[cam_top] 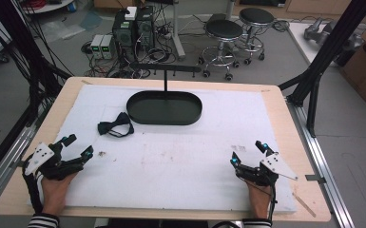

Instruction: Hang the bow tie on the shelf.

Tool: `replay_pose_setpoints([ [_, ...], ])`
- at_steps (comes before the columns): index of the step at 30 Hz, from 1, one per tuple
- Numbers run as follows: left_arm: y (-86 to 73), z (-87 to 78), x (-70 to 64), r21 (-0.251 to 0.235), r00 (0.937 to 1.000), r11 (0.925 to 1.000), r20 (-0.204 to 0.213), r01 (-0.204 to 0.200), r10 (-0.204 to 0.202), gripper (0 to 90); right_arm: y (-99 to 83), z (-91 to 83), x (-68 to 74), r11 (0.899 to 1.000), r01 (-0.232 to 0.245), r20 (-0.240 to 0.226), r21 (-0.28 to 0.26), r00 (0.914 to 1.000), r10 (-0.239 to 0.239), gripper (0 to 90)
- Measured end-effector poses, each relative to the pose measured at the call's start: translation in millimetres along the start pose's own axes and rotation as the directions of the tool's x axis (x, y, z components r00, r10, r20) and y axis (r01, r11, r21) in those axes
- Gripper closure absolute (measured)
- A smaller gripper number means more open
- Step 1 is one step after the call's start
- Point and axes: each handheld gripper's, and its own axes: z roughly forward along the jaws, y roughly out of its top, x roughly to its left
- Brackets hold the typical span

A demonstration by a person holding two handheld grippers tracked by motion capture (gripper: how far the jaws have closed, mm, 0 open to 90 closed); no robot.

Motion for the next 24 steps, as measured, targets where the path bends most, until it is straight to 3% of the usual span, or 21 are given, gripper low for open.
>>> replay_pose_setpoints([
  [8, 0.1, 0.0, 0.0, 0.002, 1.0, 1.0, 0.005, -0.002, 0.002, 15.7, -0.2, -0.5, -1.8, 1.0, -0.021, 0.001, -0.004, 0.9998, 0.021, 3.6],
  [24, 0.3, 0.2, -0.1, 0.002, 0.9999, 1.0, 0.015, -0.006, 0.006, 15.5, 0.0, -0.2, -1.0, 1.0, -0.018, 0.008, 0.0, 0.9998, 0.018, 3.7],
])
